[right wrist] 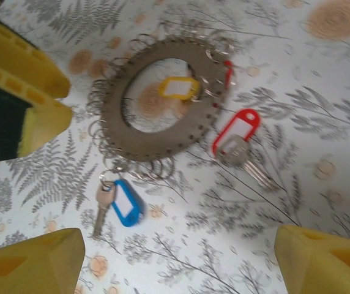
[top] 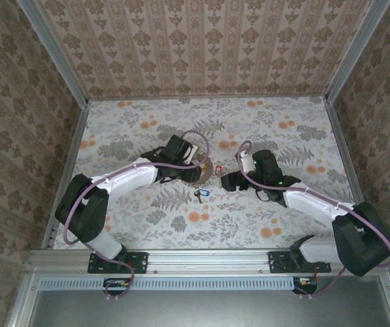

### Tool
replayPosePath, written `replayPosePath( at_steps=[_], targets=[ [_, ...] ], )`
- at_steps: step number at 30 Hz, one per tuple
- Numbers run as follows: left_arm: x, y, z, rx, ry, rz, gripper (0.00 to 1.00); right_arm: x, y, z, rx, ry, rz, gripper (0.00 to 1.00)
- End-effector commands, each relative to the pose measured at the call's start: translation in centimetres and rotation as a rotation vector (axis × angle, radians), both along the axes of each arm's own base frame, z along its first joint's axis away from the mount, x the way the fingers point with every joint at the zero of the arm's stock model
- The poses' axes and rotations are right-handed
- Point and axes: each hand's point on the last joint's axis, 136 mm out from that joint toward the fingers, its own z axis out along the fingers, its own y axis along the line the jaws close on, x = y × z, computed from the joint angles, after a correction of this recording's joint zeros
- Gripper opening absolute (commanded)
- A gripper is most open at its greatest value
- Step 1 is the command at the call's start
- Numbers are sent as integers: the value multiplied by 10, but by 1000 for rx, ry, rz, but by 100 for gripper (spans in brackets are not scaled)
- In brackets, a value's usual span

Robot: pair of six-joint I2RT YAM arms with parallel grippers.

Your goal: Put the keys on the keyring

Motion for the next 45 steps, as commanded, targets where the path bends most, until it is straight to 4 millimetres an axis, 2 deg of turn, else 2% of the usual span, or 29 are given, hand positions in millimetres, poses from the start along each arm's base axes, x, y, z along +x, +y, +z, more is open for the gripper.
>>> replayPosePath(
  at_steps=[1, 6, 11, 14, 19, 24, 31, 38, 45],
  targets=[
    [-7, 0, -12, 89, 20, 17, 46, 3, -18, -3, 17, 19, -93, 82],
    [-12, -8, -23, 181, 8, 21, 43, 5, -28, -7, 46, 36, -146, 83],
    [-18, 6, -31, 245, 18, 64, 37, 5, -32, -5, 52, 29, -159, 83],
    [-20, 11, -32, 213, 45, 89, 36, 6, -32, -2, 58, 20, -156, 83],
    [-13, 16, -34, 140, 76, 136, 31, 9, -27, -1, 71, 19, -141, 83],
    [-13, 8, -43, 129, 101, 128, 30, 11, -27, 1, 68, 12, -142, 83],
    [-12, 9, -54, 138, 117, 139, 23, 12, -27, 2, 64, 4, -141, 83],
    [-12, 0, -61, 124, 138, 124, 22, 12, -27, 3, 64, 0, -139, 83],
    [-18, 0, -70, 131, 160, 118, 21, 12, -29, 4, 59, -7, -146, 83]
  ],
)
